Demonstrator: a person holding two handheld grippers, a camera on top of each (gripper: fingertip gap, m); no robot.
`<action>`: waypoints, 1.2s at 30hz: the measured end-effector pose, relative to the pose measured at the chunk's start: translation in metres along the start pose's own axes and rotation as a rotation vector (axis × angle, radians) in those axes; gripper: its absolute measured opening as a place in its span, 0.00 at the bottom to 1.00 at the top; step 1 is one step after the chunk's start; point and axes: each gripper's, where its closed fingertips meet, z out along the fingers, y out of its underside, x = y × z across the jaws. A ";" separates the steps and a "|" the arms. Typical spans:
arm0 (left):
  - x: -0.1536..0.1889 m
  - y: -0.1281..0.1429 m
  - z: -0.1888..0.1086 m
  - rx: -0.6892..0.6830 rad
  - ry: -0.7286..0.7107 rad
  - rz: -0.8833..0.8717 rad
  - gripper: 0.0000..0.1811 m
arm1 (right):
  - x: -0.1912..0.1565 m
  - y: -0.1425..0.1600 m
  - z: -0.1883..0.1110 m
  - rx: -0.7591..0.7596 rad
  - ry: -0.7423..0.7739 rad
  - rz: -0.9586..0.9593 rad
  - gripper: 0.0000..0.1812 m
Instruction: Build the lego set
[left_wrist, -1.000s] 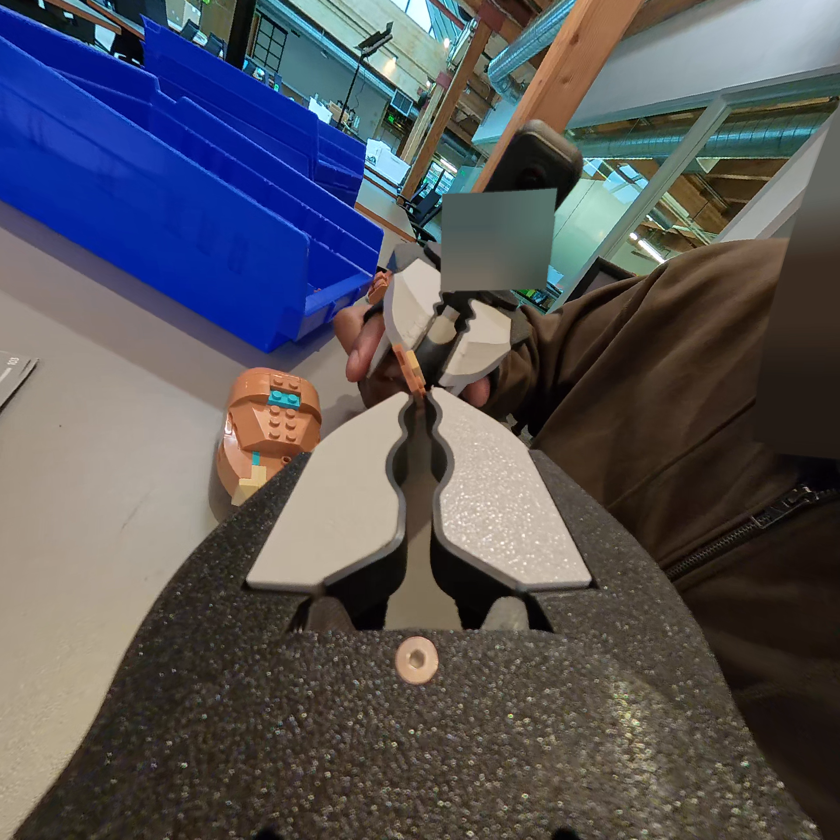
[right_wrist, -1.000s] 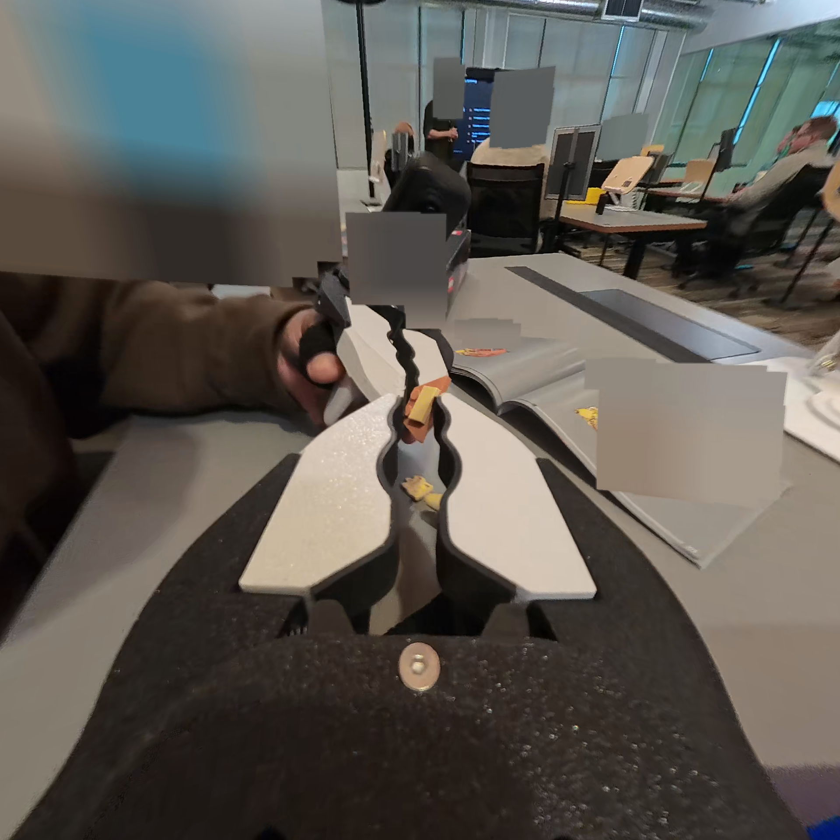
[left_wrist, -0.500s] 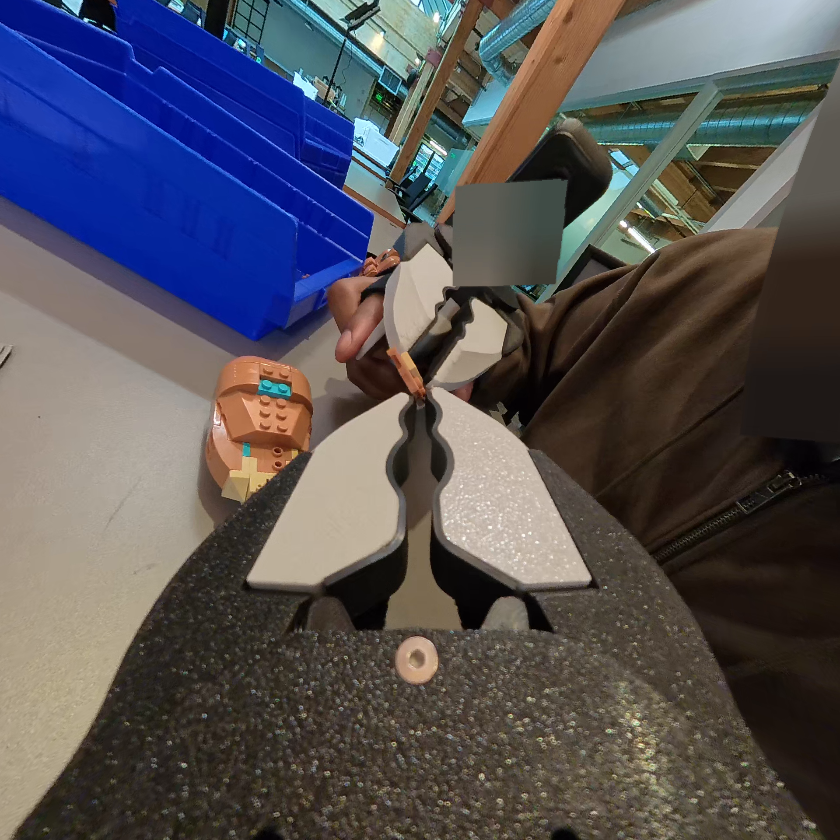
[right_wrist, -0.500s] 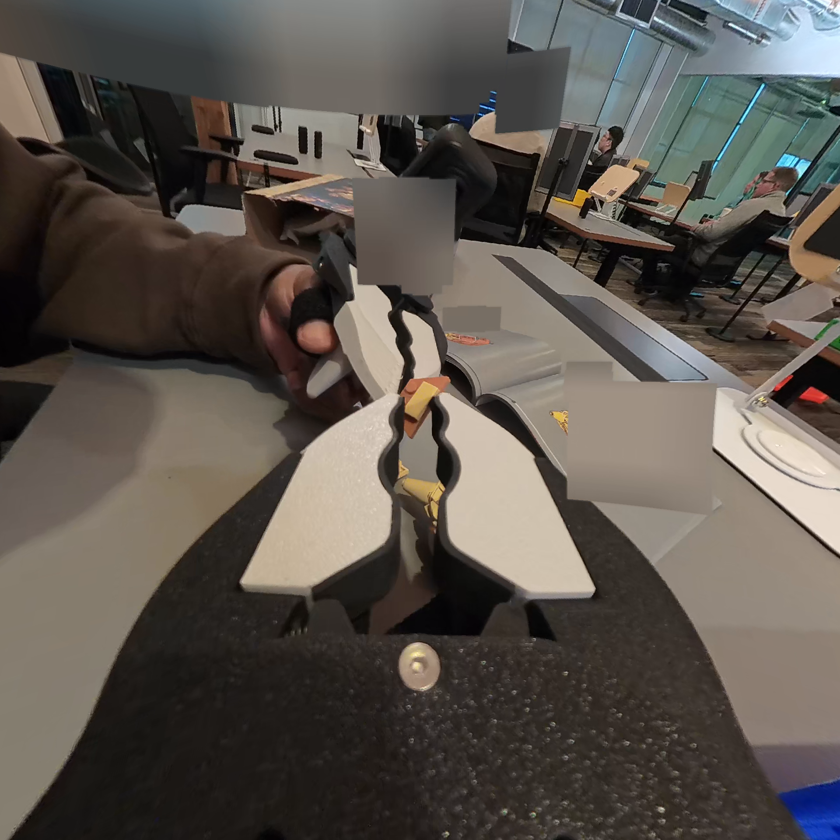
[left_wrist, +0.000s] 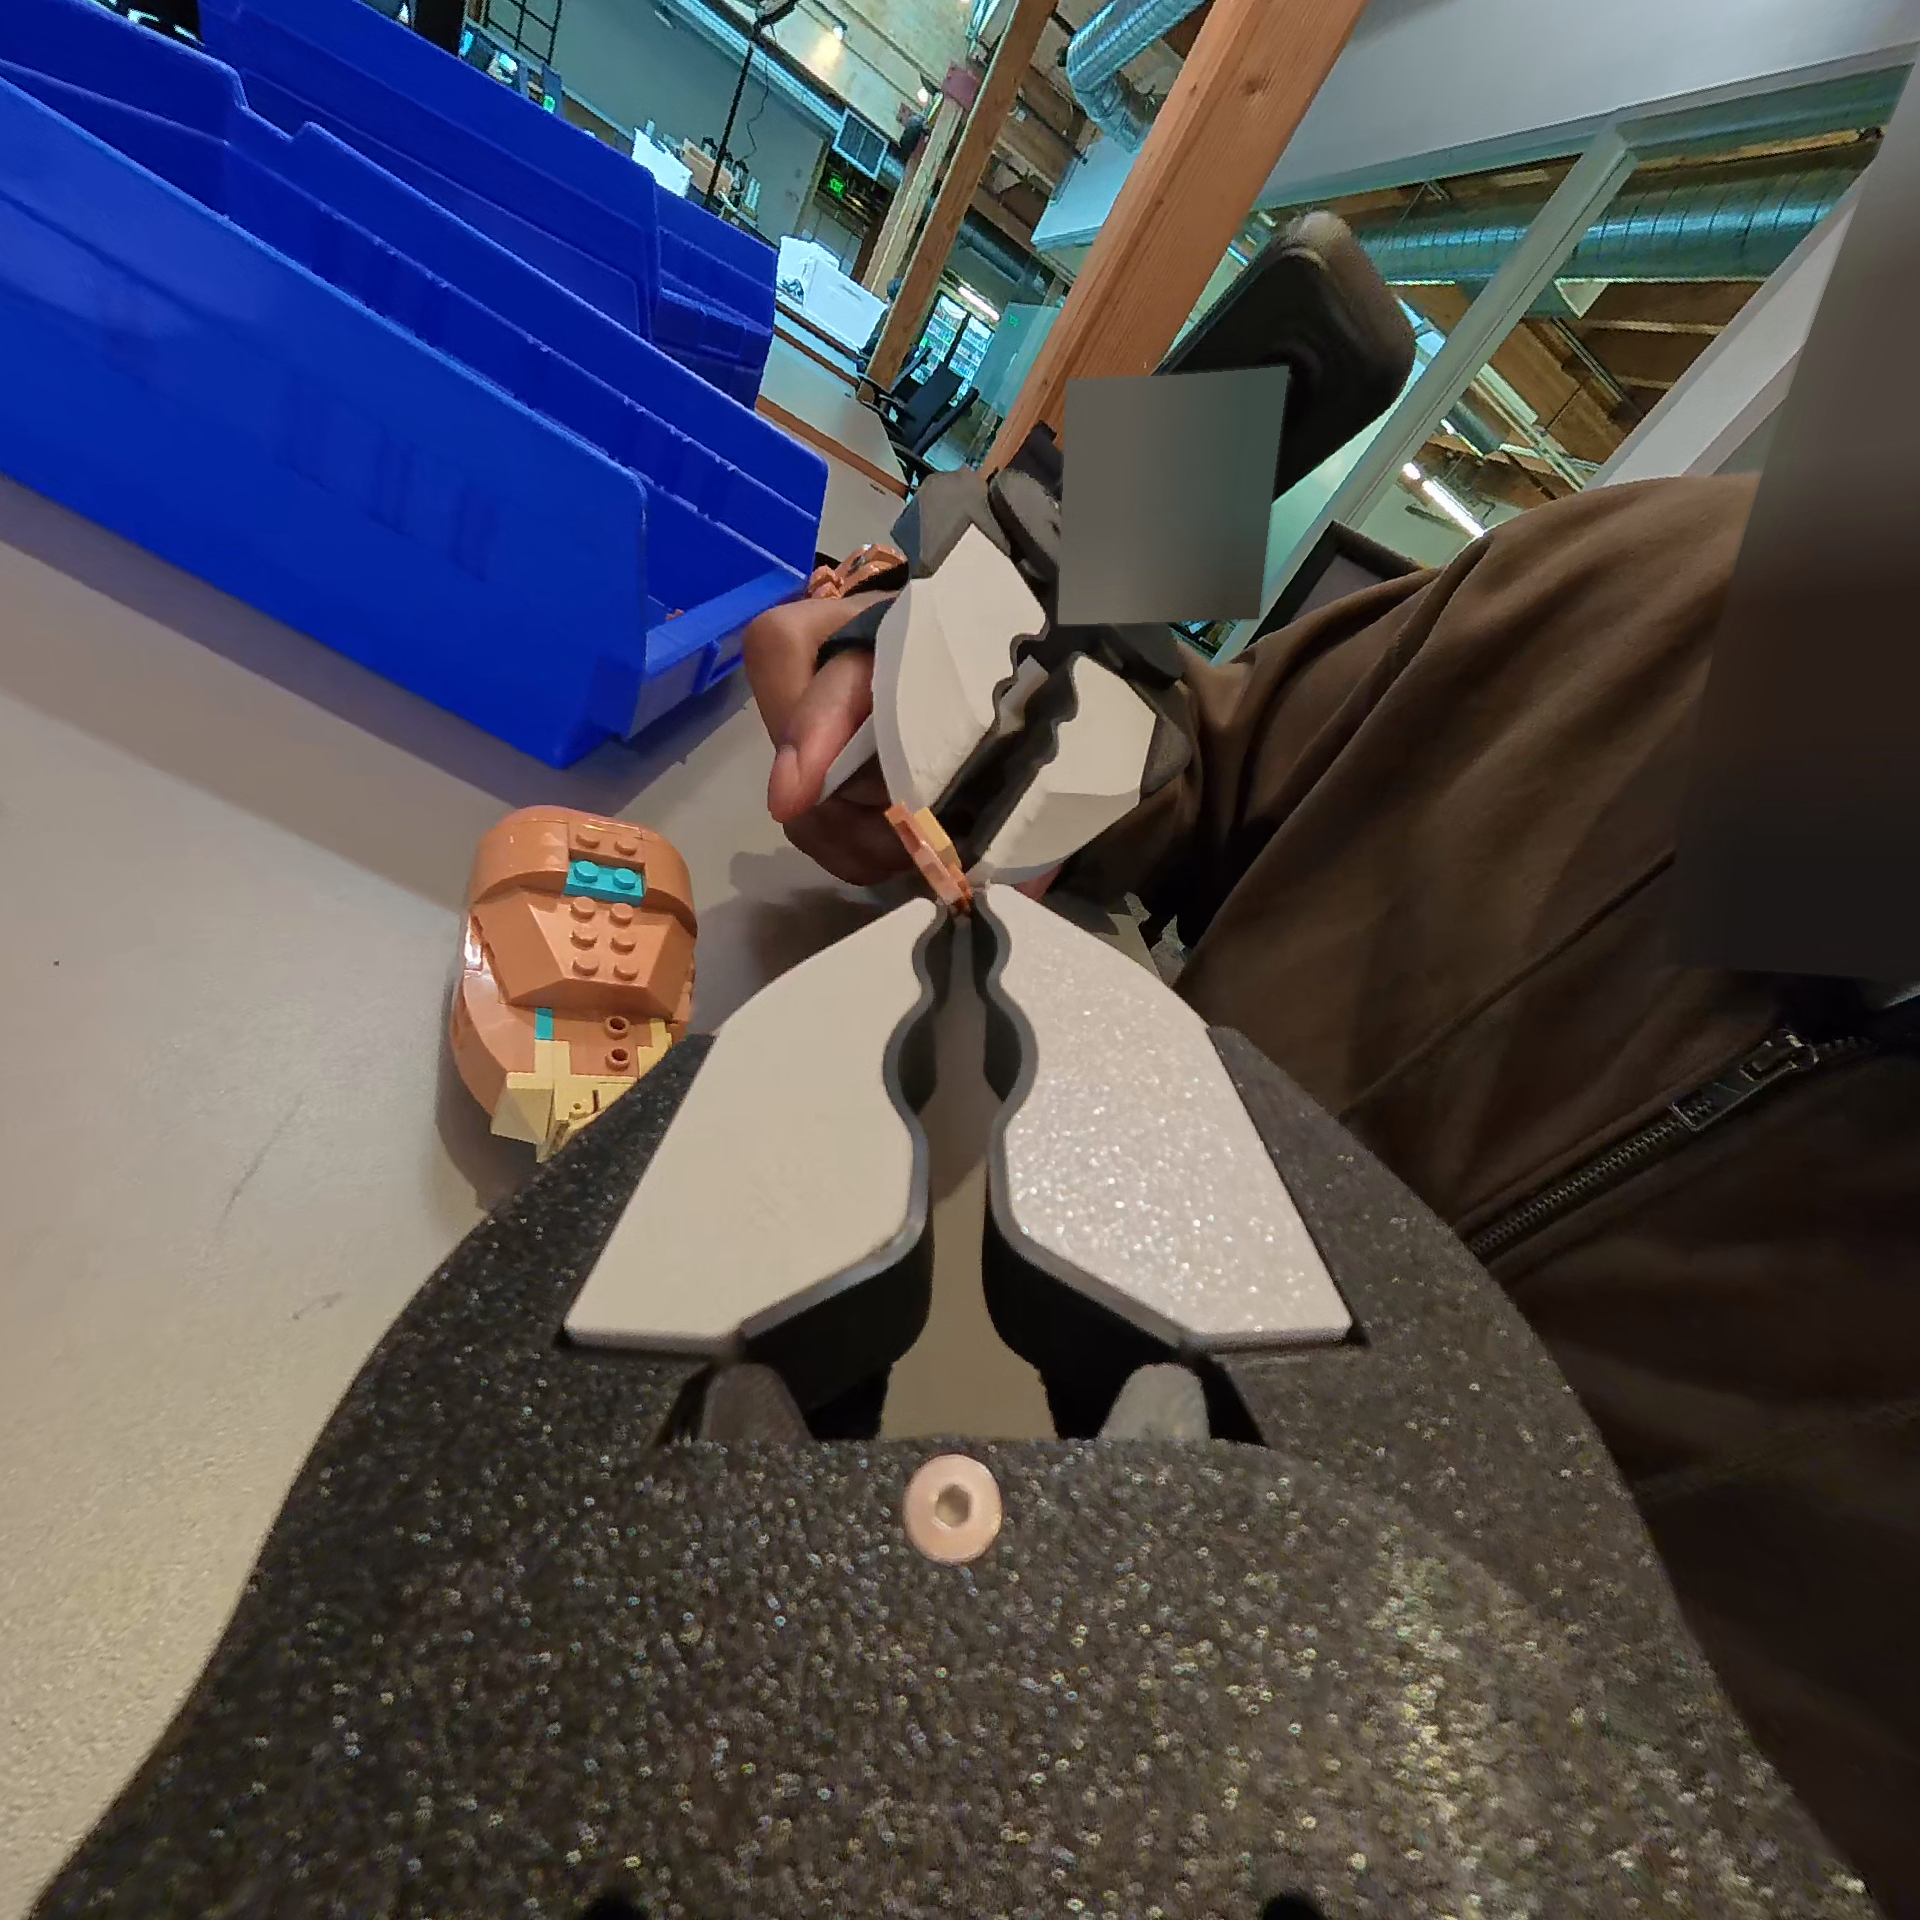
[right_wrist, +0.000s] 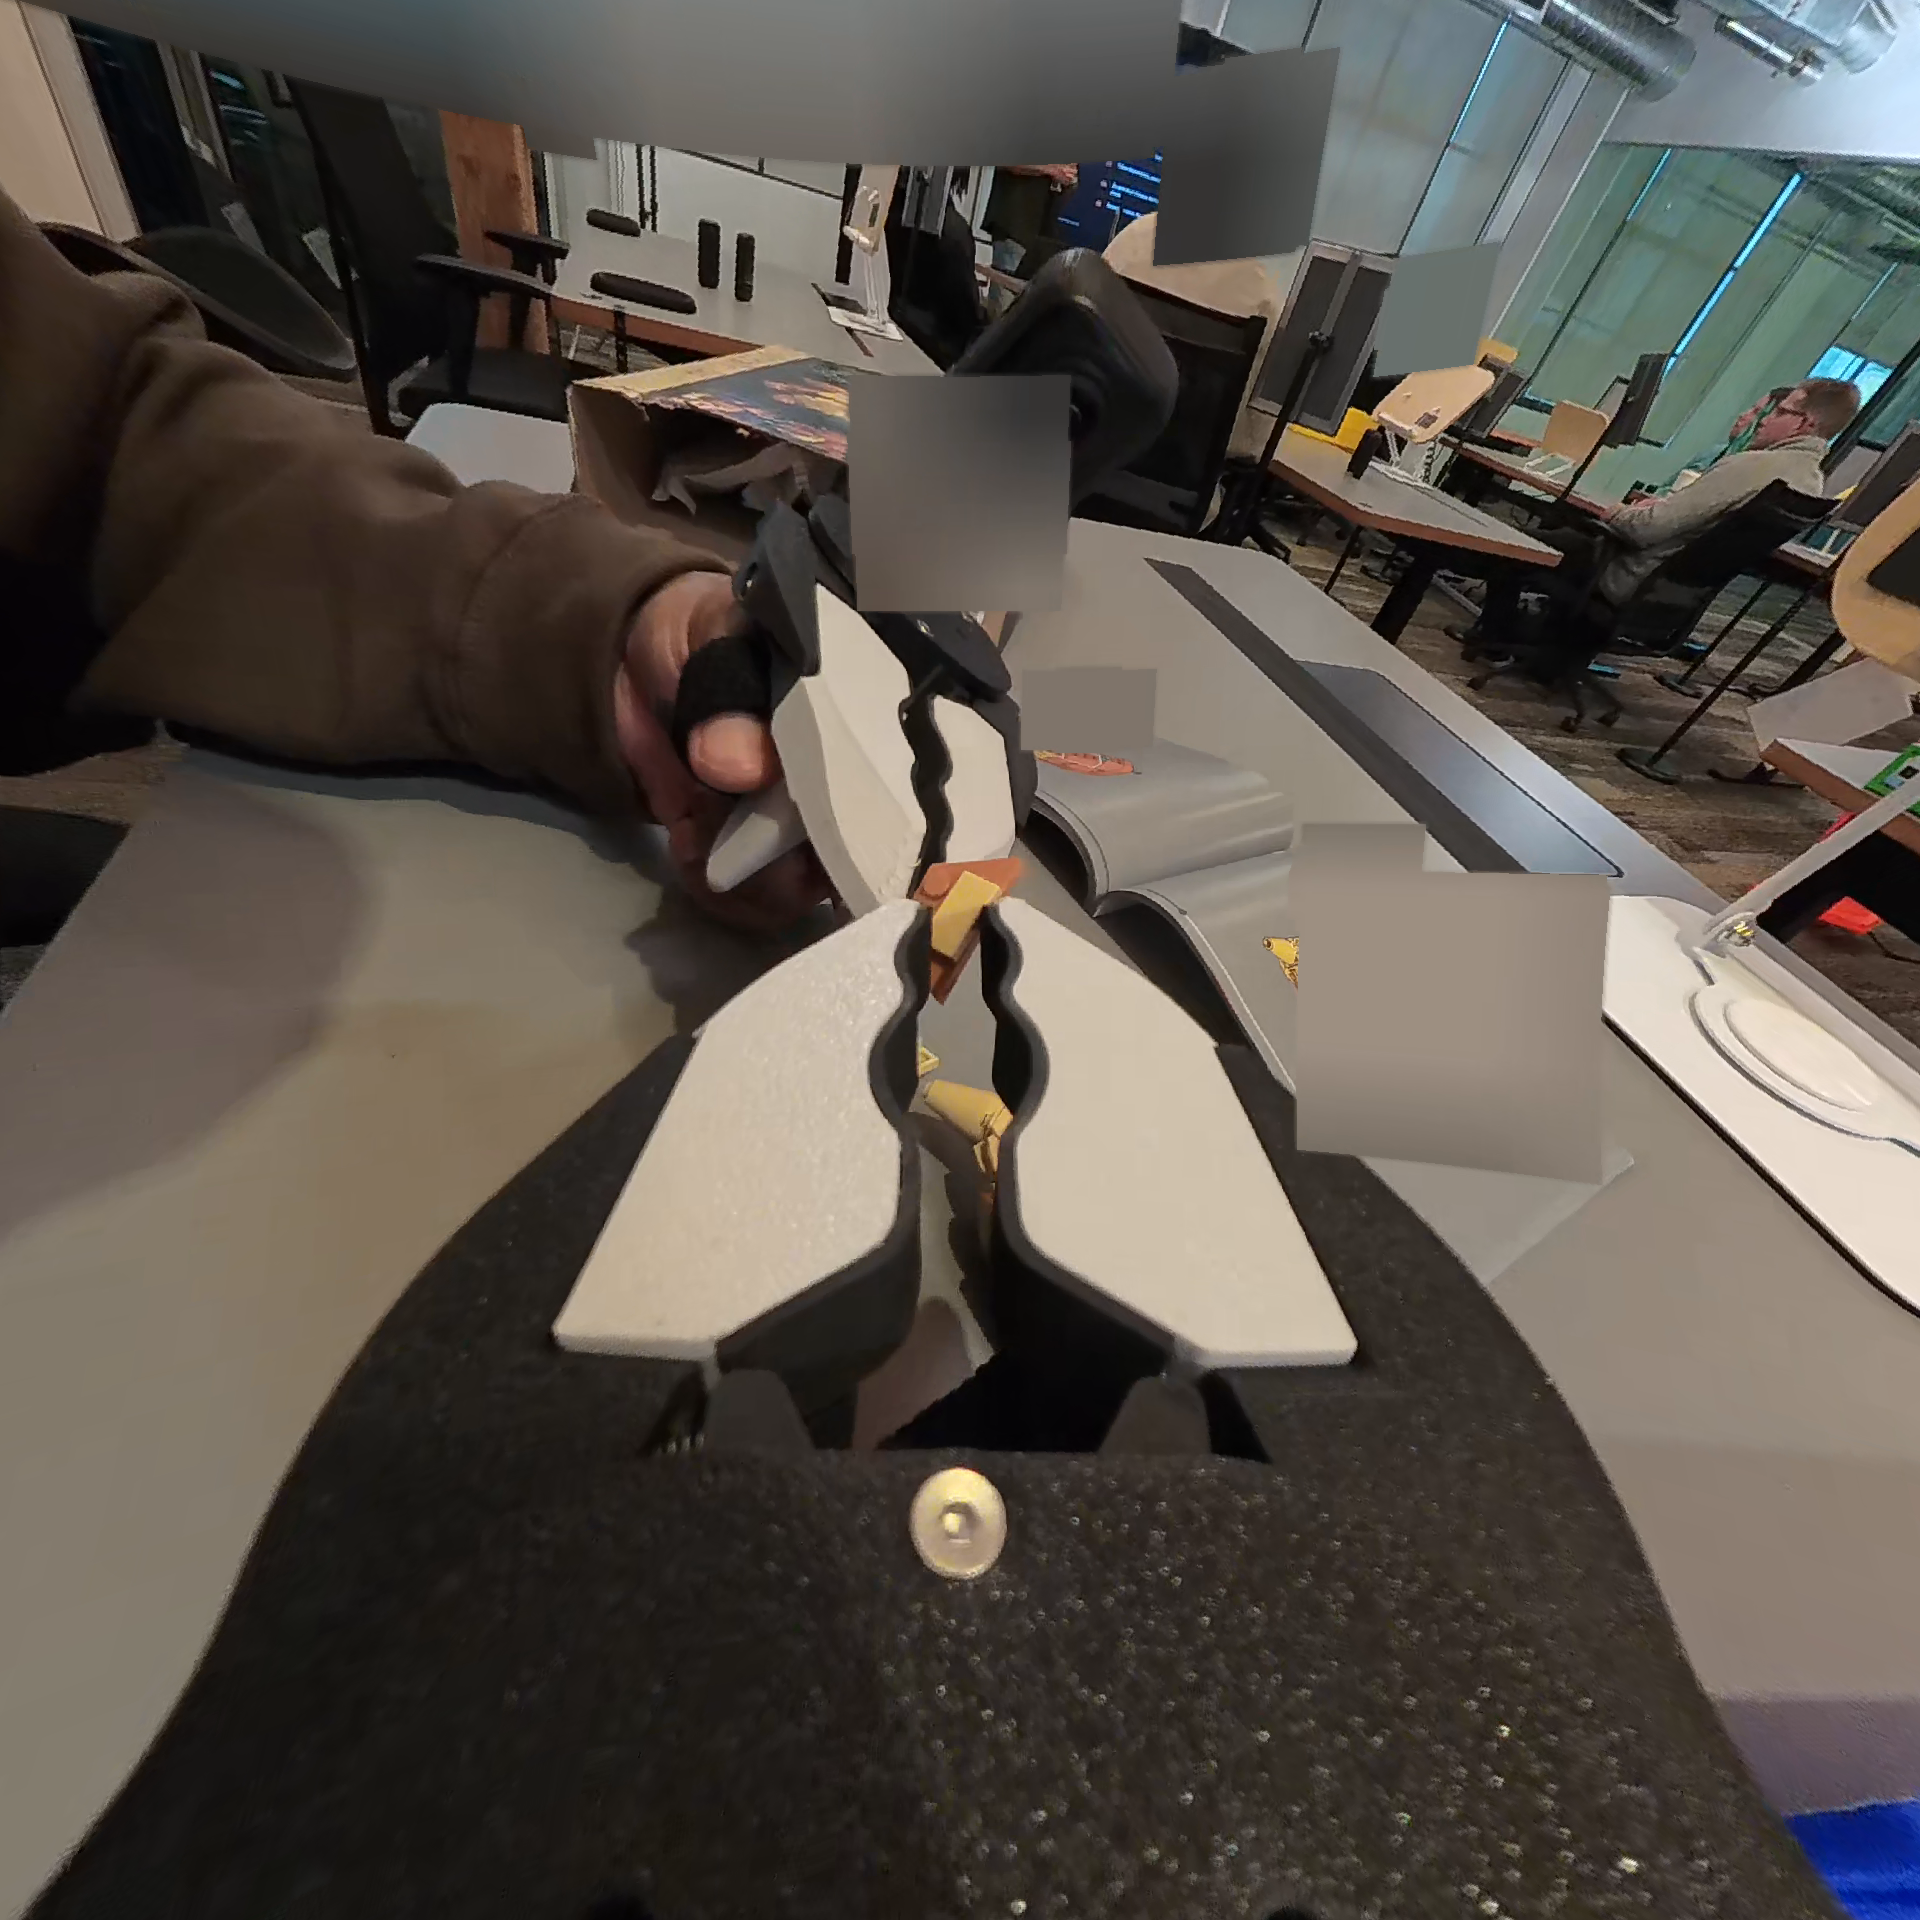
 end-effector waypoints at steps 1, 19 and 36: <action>0.000 0.000 0.000 -0.002 0.002 0.000 0.02 | 0.000 0.000 0.000 -0.002 -0.004 0.001 0.05; 0.002 0.003 0.003 -0.027 -0.003 0.026 0.02 | -0.002 -0.001 -0.003 0.033 -0.093 0.154 0.07; 0.011 0.029 0.014 -0.179 0.006 0.138 0.02 | -0.025 0.004 -0.002 -0.002 -0.328 0.312 0.15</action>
